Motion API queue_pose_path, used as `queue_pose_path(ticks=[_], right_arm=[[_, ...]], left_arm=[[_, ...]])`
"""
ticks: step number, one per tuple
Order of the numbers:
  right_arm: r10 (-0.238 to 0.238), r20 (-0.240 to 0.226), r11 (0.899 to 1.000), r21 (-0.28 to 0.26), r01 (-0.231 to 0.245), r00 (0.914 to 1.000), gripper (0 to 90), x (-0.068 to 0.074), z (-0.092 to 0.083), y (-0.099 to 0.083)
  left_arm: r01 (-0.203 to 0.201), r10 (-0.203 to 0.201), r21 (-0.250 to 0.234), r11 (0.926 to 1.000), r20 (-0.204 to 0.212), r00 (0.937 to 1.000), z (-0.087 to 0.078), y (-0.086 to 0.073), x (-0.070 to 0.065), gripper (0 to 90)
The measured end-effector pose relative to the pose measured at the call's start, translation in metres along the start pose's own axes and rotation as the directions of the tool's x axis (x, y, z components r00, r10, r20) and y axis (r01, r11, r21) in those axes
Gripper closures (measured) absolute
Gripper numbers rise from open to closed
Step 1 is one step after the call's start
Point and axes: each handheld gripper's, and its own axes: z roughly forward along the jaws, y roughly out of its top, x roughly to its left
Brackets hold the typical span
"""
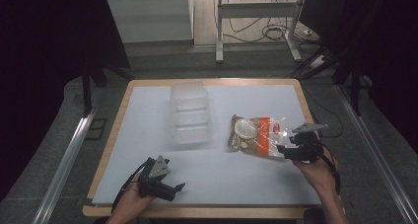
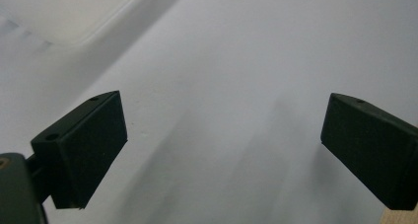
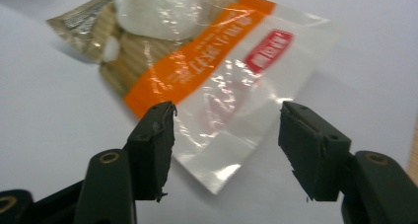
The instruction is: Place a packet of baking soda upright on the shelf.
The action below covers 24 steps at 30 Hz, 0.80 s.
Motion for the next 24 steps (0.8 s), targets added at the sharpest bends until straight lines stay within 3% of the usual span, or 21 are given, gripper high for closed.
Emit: queue_pose_path(ticks=[9, 24], right_arm=[[0.071, -0.008, 0.997, -0.012, -0.071, 0.9974, 31.2, -0.02, 0.008, -0.009], [0.135, -0.107, 0.991, 0.018, -0.134, 0.9851, 28.6, -0.032, 0.052, 0.0]], left_arm=[[-0.002, 0.002, 0.0, 1.0, -0.002, 1.0, 0.0, 0.0, 0.0, 3.8], [-0.005, 0.005, 0.005, 1.0, -0.002, 1.0, 0.0, 0.0, -0.001, 3.8]])
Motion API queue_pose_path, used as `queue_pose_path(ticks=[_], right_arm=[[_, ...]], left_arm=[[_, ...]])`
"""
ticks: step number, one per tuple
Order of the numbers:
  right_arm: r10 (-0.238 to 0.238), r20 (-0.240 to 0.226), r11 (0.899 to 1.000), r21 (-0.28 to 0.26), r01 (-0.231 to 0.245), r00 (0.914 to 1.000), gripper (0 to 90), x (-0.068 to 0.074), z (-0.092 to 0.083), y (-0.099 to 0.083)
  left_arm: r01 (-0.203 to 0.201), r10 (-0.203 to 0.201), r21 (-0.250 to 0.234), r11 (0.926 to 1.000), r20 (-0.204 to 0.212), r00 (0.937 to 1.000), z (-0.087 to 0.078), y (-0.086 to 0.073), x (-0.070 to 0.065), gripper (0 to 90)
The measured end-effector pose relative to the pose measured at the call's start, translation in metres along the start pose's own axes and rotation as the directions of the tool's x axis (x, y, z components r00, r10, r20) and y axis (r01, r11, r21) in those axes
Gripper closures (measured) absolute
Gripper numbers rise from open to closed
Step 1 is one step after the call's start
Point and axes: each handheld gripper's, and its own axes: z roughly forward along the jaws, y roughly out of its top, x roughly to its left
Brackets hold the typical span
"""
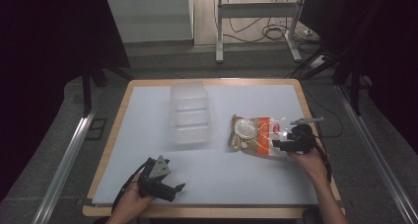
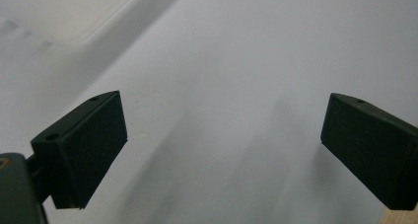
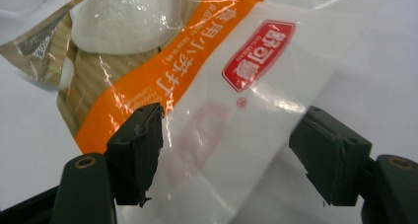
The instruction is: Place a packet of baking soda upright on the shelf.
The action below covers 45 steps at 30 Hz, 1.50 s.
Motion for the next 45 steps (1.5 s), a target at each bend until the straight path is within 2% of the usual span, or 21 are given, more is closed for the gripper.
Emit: queue_pose_path(ticks=[6, 8, 11, 16, 19, 20, 22, 24, 27, 29, 32, 38, 40, 45], right_arm=[[0.011, -0.052, 1.0, 0.01, -0.011, 0.9986, 28.4, 0.001, 0.017, 0.008], [0.001, -0.052, 1.0, 0.009, 0.0, 0.9986, 31.2, 0.003, 0.017, 0.01], [0.004, -0.091, 1.0, -0.007, -0.005, 0.9958, 33.3, 0.006, 0.019, 0.015], [-0.015, -0.102, 1.0, -0.001, 0.015, 0.9947, 38.6, 0.018, 0.028, 0.026], [-0.028, -0.095, 1.0, 0.012, 0.029, 0.9951, 47.6, 0.025, 0.033, 0.033], [-0.032, -0.09, 0.999, 0.026, 0.035, 0.9954, 55.1, 0.029, 0.035, 0.036], [-0.025, -0.09, 0.999, 0.038, 0.028, 0.9956, 57.0, 0.031, 0.037, 0.038], [-0.018, -0.081, 0.999, 0.047, 0.022, 0.9966, 66.1, 0.033, 0.037, 0.04], [-0.05, -0.055, 0.997, 0.051, 0.053, 0.9972, 80.0, 0.035, 0.035, 0.041], [-0.063, -0.056, 0.997, 0.05, 0.066, 0.9964, 87.6, 0.034, 0.032, 0.041], [-0.063, -0.07, 0.997, 0.046, 0.066, 0.9956, 88.8, 0.035, 0.029, 0.043], [-0.112, -0.088, 0.993, 0.016, 0.114, 0.9898, 88.9, 0.046, 0.02, 0.057], [-0.146, -0.074, 0.989, 0.015, 0.147, 0.9865, 88.7, 0.055, 0.017, 0.066], [-0.178, -0.067, 0.983, 0.03, 0.18, 0.9817, 88.9, 0.067, 0.014, 0.08]], left_arm=[[0.001, -0.001, 0.001, 1.0, 0.0, 1.0, 0.0, 0.0, 0.0, 3.8], [-0.003, 0.003, 0.005, 1.0, 0.0, 1.0, 0.0, 0.0, 0.0, 3.8], [-0.004, 0.004, 0.005, 1.0, -0.001, 1.0, 0.0, 0.0, 0.0, 3.9], [-0.004, 0.004, 0.006, 1.0, -0.002, 1.0, 0.0, 0.0, 0.0, 3.8], [-0.002, 0.002, 0.005, 1.0, -0.001, 1.0, 0.0, 0.0, 0.0, 3.8], [-0.001, 0.001, 0.004, 1.0, -0.001, 1.0, 0.0, 0.0, 0.0, 3.8], [-0.002, 0.002, 0.004, 1.0, -0.001, 1.0, 0.0, 0.0, 0.0, 3.8], [-0.002, 0.002, 0.004, 1.0, -0.001, 1.0, 0.0, 0.0, 0.0, 3.8], [-0.002, 0.002, 0.004, 1.0, -0.001, 1.0, 0.0, 0.0, 0.0, 3.8], [-0.002, 0.002, 0.004, 1.0, 0.0, 1.0, 0.0, 0.0, 0.0, 3.8], [-0.004, 0.004, 0.005, 1.0, -0.001, 1.0, 0.0, 0.0, 0.0, 3.8], [-0.002, 0.002, 0.005, 1.0, -0.002, 1.0, 0.0, 0.0, 0.0, 3.8], [-0.002, 0.002, 0.004, 1.0, -0.002, 1.0, 0.0, 0.0, 0.0, 3.8], [-0.003, 0.003, 0.002, 1.0, -0.003, 1.0, -0.001, 0.0, 0.0, 3.8]])
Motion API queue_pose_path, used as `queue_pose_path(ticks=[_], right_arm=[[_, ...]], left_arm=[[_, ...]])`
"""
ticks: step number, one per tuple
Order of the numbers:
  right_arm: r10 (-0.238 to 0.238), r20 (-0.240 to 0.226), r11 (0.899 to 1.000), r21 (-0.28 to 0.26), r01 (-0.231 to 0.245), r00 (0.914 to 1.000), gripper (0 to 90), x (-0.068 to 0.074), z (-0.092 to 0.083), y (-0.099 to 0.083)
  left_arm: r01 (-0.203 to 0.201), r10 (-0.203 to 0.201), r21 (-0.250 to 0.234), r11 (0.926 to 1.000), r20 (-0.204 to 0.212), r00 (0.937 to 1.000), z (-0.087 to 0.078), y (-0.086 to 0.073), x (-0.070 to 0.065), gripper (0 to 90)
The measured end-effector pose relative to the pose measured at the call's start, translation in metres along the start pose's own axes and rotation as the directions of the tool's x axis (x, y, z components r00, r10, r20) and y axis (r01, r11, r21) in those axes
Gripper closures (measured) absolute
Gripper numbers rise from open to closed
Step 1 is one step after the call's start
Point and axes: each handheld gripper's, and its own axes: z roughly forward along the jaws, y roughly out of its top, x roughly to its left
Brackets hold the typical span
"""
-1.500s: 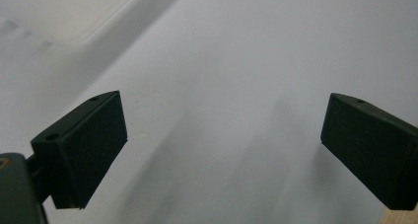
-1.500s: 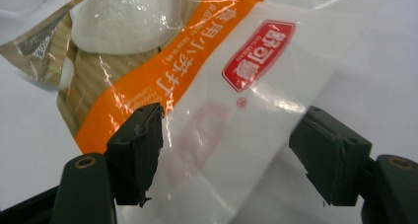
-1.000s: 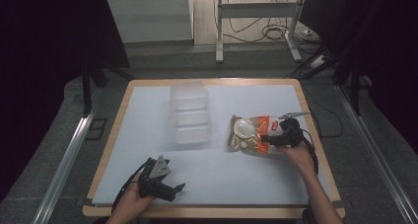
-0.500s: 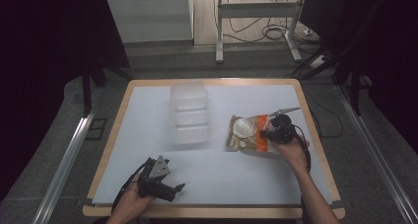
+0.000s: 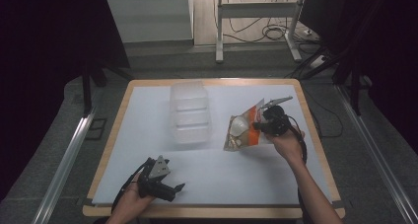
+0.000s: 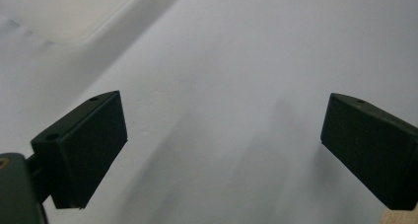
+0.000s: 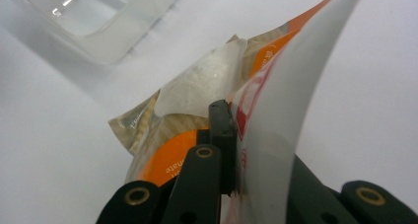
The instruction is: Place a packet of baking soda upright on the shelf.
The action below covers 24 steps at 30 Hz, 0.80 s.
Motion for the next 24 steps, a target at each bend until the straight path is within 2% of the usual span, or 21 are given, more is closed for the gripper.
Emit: queue_pose_path(ticks=[6, 14, 19, 24], right_arm=[[-0.025, -0.001, 1.0, 0.014, 0.025, 0.9997, 89.0, 0.006, -0.002, 0.015], [-0.1, 0.009, 0.995, 0.02, 0.1, 0.9949, 89.0, 0.021, -0.01, 0.042], [-0.144, 0.025, 0.989, 0.034, 0.143, 0.9892, 89.0, 0.03, -0.013, 0.055], [-0.202, 0.054, 0.978, 0.068, 0.198, 0.978, 89.0, 0.035, -0.014, 0.066]], left_arm=[[0.002, -0.002, -0.003, 1.0, -0.001, 1.0, 0.0, 0.0, 0.0, 3.8], [0.004, -0.004, -0.008, 1.0, 0.001, 1.0, -0.001, 0.0, 0.001, 3.8], [0.011, -0.011, -0.018, 0.9998, 0.005, 0.9999, -0.002, 0.0, 0.002, 3.8], [0.015, -0.015, -0.018, 0.9997, 0.005, 0.9999, -0.002, 0.0, 0.002, 3.8]])
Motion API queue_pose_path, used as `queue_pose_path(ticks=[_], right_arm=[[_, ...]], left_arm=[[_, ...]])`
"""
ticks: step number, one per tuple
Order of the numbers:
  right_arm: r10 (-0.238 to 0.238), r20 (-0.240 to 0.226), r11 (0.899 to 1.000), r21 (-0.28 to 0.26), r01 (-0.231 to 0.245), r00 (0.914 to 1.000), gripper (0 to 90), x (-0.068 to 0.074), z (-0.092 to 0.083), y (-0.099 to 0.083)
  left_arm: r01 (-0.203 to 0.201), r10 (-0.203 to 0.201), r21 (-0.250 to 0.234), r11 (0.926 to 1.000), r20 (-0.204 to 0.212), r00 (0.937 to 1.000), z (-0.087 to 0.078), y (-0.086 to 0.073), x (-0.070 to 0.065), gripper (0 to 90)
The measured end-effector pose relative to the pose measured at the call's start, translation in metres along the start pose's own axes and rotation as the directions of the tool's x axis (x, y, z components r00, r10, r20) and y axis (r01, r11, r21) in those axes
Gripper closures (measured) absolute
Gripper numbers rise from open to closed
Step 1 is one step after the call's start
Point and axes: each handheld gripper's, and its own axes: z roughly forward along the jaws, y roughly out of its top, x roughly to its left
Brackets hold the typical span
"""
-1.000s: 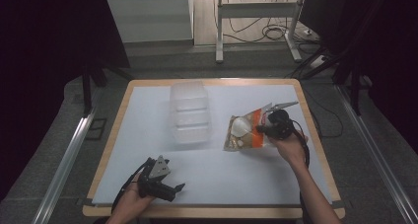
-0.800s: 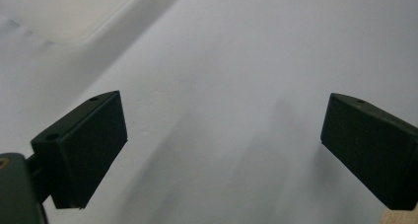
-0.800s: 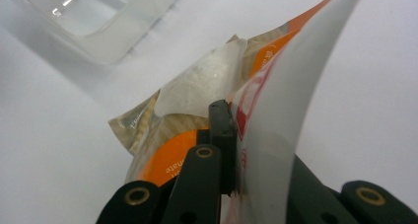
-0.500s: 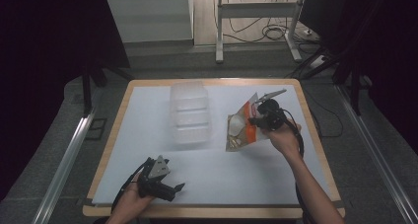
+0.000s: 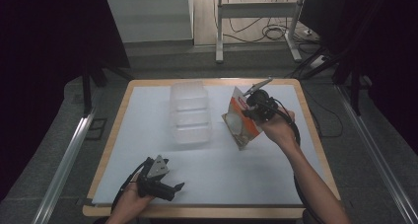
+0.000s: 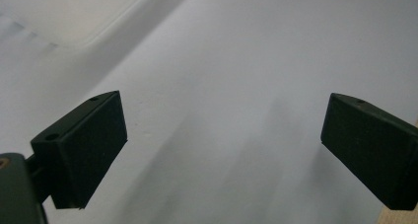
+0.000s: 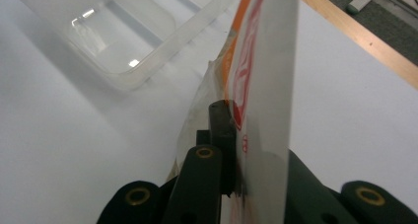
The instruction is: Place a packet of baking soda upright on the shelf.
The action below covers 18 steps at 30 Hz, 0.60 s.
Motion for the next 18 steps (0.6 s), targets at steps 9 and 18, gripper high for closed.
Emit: queue_pose_path(ticks=[9, 18], right_arm=[[-0.042, 0.059, 0.999, 0.007, 0.042, 0.9974, 89.0, -0.003, -0.006, 0.026], [-0.064, 0.083, 0.998, -0.014, 0.065, 0.9945, 89.0, -0.008, -0.013, 0.055]], left_arm=[[0.004, -0.004, -0.008, 1.0, -0.002, 1.0, -0.001, 0.0, 0.001, 3.6], [0.01, -0.01, -0.012, 0.9999, -0.005, 0.9999, -0.002, 0.0, 0.002, 3.3]])
